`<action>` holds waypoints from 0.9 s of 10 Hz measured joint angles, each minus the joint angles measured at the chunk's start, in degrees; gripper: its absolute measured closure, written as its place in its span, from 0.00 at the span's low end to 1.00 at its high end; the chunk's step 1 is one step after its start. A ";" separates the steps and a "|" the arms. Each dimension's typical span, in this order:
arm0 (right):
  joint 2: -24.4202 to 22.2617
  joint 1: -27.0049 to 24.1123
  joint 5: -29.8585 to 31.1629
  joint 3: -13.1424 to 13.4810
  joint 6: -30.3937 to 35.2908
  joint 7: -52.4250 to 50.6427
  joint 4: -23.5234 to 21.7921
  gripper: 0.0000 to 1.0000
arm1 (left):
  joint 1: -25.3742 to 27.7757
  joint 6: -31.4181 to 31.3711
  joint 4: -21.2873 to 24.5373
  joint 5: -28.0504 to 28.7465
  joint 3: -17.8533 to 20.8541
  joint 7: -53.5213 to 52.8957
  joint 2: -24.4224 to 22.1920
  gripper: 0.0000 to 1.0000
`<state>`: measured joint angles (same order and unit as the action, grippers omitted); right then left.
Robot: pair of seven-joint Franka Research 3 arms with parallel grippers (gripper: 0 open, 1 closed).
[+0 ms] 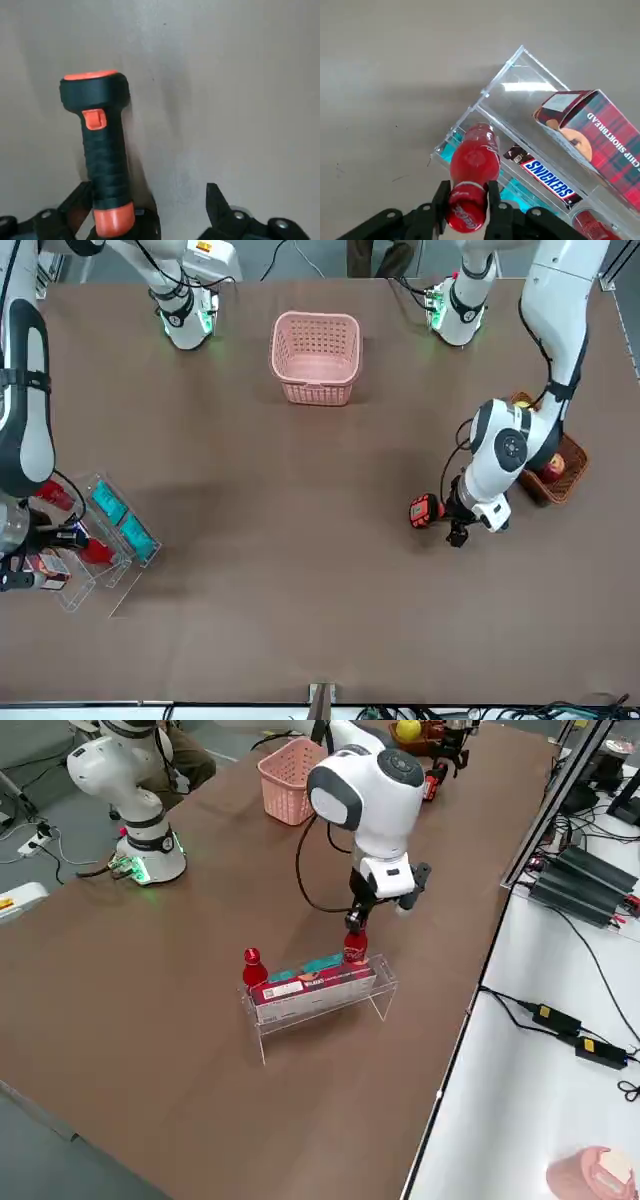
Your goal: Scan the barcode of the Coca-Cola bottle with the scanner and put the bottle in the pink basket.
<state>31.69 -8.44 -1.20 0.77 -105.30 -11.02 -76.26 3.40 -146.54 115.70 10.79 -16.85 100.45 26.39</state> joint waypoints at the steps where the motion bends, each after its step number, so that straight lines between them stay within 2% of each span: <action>1: 0.01 -0.02 -0.01 0.00 -0.02 -0.30 0.01 0.67 | 0.00 -0.10 0.04 0.00 -0.12 0.02 0.11 0.00; 5: 0.02 -0.01 -0.01 -0.02 -0.03 -0.73 0.15 0.68 | 0.00 -3.30 0.55 0.00 -0.18 0.04 1.67 0.00; 7: -0.05 0.16 1.14 -0.20 1.09 -1.15 2.45 0.68 | 0.00 -4.06 0.55 0.00 -0.19 0.04 2.41 0.04; 8: -0.16 0.32 1.32 -0.33 4.34 -1.20 5.02 0.68 | 0.00 -4.09 0.56 0.00 -0.21 0.04 2.44 0.14; 9: -0.31 0.45 1.33 -0.45 8.88 -1.20 7.88 0.68 | -0.01 -4.11 0.55 0.00 -0.22 0.04 2.44 0.32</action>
<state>31.38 -7.99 0.13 0.32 -96.42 -12.21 -68.37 3.39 -150.65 116.25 10.79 -17.07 100.49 28.83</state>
